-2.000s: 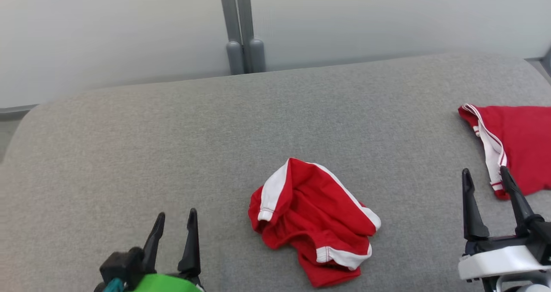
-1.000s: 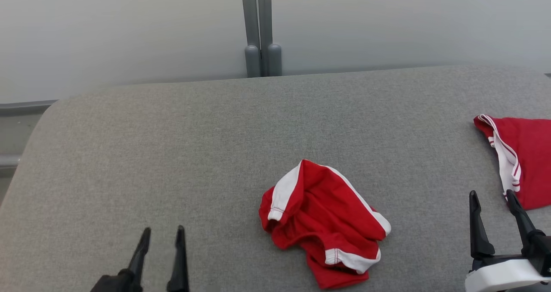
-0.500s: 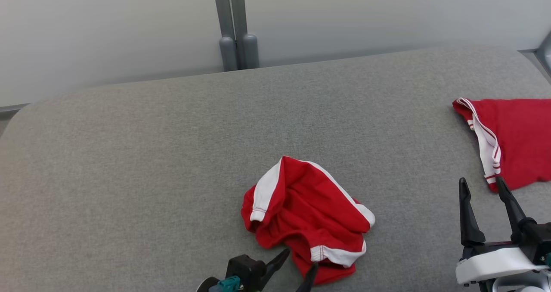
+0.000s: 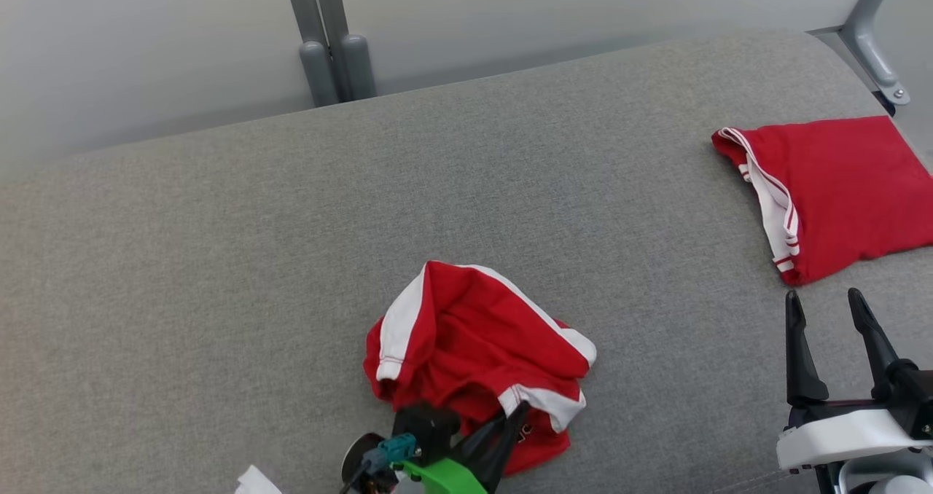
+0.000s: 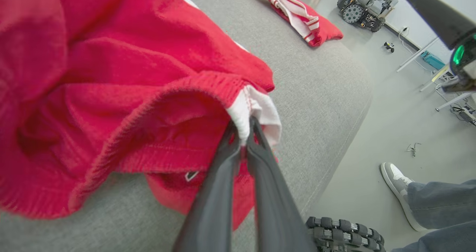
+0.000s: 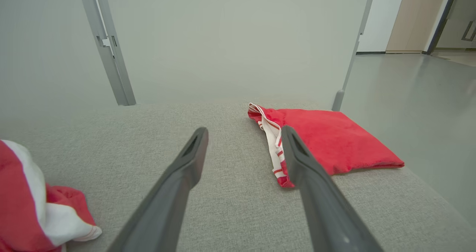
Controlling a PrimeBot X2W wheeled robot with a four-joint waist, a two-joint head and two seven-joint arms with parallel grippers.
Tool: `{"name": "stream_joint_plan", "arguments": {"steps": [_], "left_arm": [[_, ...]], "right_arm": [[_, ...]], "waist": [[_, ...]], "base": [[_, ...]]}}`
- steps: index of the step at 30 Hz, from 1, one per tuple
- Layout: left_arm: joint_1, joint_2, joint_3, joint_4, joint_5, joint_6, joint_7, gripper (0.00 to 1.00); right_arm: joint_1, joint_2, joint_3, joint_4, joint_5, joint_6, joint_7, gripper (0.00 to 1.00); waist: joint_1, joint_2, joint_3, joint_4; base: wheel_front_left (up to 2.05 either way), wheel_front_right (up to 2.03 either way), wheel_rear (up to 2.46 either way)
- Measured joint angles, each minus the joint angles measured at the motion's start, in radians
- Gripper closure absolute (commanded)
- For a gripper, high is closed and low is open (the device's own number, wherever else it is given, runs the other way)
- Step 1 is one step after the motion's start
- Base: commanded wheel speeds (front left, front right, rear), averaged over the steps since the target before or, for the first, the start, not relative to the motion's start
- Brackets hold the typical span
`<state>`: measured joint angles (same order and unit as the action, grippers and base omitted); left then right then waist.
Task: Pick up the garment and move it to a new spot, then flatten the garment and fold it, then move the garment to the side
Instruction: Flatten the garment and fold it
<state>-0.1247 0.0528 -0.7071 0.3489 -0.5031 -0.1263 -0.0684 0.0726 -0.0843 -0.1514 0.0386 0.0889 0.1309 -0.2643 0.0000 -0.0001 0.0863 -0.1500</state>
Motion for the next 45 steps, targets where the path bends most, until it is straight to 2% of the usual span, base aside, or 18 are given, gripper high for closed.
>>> {"name": "stream_joint_plan", "arguments": {"steps": [6, 14, 21, 26, 29, 30, 35, 38, 41, 45], "left_arm": [[-0.078, -0.002, -0.002, -0.077, -0.055, -0.001, 0.007, 1.00], [-0.285, -0.002, 0.097, -0.185, -0.129, 0.018, 0.077, 1.00], [-0.488, 0.030, 0.182, -0.172, -0.164, 0.019, 0.139, 1.00], [-0.553, 0.052, 0.172, -0.174, -0.226, 0.003, 0.171, 1.00], [-0.531, 0.100, 0.141, -0.206, -0.301, -0.001, 0.206, 1.00], [-0.506, 0.131, 0.117, -0.227, -0.316, -0.001, 0.219, 1.00], [-0.285, 0.262, 0.019, -0.363, -0.492, -0.002, 0.280, 1.00], [-0.141, 0.356, -0.007, -0.414, -0.541, -0.002, 0.306, 1.00], [-0.010, 0.407, -0.037, -0.433, -0.561, 0.008, 0.313, 1.00], [0.080, 0.459, -0.064, -0.373, -0.520, 0.040, 0.289, 1.00]], "right_arm": [[-0.004, 0.009, -0.002, 0.006, 0.005, 0.000, 0.000, 0.00], [-0.008, 0.016, 0.003, 0.018, 0.007, 0.000, 0.000, 0.00], [-0.038, 0.019, 0.025, 0.024, 0.011, 0.000, 0.000, 0.00], [-0.046, 0.021, 0.024, 0.024, 0.015, 0.000, 0.000, 0.00], [-0.046, 0.024, 0.016, 0.027, 0.017, 0.000, 0.000, 0.00], [-0.044, 0.025, 0.012, 0.030, 0.019, 0.000, 0.000, 0.00], [-0.022, 0.027, -0.011, 0.033, 0.021, 0.000, 0.000, 0.00], [-0.004, 0.029, -0.025, 0.034, 0.021, 0.000, 0.000, 0.00], [0.008, 0.030, -0.034, 0.032, 0.021, 0.000, 0.000, 0.00], [0.010, 0.027, -0.041, 0.032, 0.017, 0.000, 0.000, 0.00]], "waist": [[0.0000, 0.0000, 0.000, -0.010], [0.0000, 0.0000, -0.017, -0.008], [0.0000, 0.0000, -0.008, -0.028], [0.0000, 0.0001, 0.013, -0.044], [0.0000, 0.0000, 0.026, -0.050], [0.0000, 0.0000, 0.029, -0.050], [0.0000, 0.0000, 0.024, -0.035], [0.0000, 0.0000, 0.016, -0.013], [0.0000, 0.0001, 0.011, 0.015], [0.0000, 0.0001, 0.007, 0.058]], "base": [[0.00, 0.00, 0.00], [0.00, 0.00, 0.00], [0.00, 0.00, 0.00], [0.00, 0.00, 0.00], [0.00, 0.00, 0.00], [0.00, 0.00, 0.00], [0.00, 0.00, 0.00], [0.00, 0.00, 0.00], [0.00, 0.00, 0.00], [0.00, 0.00, 0.00]]}}
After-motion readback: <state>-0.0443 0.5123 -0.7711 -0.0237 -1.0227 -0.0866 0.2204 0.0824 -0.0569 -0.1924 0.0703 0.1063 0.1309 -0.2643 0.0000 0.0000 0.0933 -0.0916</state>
